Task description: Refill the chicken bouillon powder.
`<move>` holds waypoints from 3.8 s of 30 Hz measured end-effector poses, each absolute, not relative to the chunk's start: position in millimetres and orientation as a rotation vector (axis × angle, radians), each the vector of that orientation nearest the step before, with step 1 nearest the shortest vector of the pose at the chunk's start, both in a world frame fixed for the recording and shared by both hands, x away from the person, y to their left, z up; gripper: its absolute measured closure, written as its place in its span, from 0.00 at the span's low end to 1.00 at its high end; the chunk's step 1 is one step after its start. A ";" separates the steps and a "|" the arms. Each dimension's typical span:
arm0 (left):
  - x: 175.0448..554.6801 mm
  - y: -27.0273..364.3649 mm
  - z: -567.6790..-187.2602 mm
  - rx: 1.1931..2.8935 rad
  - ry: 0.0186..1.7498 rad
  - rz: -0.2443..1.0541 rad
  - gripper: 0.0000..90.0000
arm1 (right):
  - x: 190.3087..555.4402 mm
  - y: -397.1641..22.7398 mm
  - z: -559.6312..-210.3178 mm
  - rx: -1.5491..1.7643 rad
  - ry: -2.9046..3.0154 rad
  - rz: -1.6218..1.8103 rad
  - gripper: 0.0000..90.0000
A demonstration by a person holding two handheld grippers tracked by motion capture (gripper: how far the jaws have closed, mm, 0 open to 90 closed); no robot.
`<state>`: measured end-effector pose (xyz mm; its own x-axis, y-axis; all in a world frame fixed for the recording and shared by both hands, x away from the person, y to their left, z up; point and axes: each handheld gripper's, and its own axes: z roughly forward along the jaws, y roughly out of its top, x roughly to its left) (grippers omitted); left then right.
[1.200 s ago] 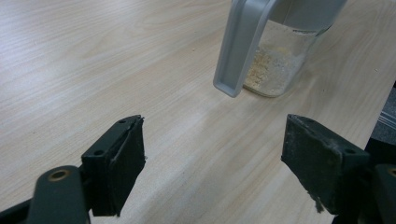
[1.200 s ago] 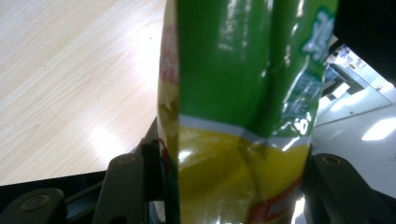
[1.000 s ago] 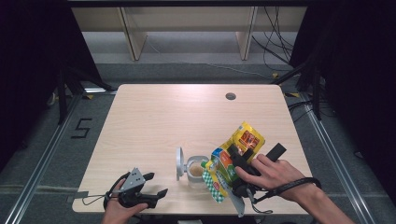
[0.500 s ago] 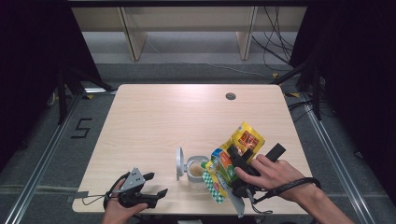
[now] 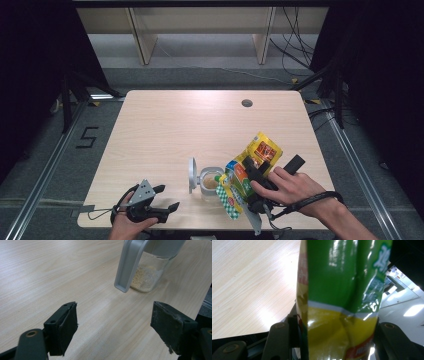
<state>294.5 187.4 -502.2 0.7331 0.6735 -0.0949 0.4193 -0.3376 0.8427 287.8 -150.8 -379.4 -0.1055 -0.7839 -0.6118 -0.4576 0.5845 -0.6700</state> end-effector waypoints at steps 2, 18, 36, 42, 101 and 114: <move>294.6 187.5 -502.1 1.981 0.835 0.336 0.23 | 287.1 -150.8 -379.6 -1.028 1.749 -0.379 0.57; 294.2 187.1 -502.3 1.975 0.832 0.331 0.23 | 283.1 -149.5 -378.7 -1.037 1.740 -0.375 0.57; 295.2 187.4 -502.7 1.984 0.829 0.335 0.23 | 281.2 -155.3 -376.3 -1.031 1.742 -0.386 0.57; 295.0 187.6 -502.6 1.978 0.831 0.332 0.23 | 279.4 -154.0 -375.8 -1.028 1.739 -0.381 0.58; 294.9 187.9 -502.1 1.980 0.826 0.340 0.24 | 281.6 -153.5 -375.1 -1.047 1.724 -0.351 0.60; 294.4 187.4 -502.4 1.981 0.836 0.334 0.24 | 284.5 -159.5 -381.1 -0.979 1.763 -0.305 0.61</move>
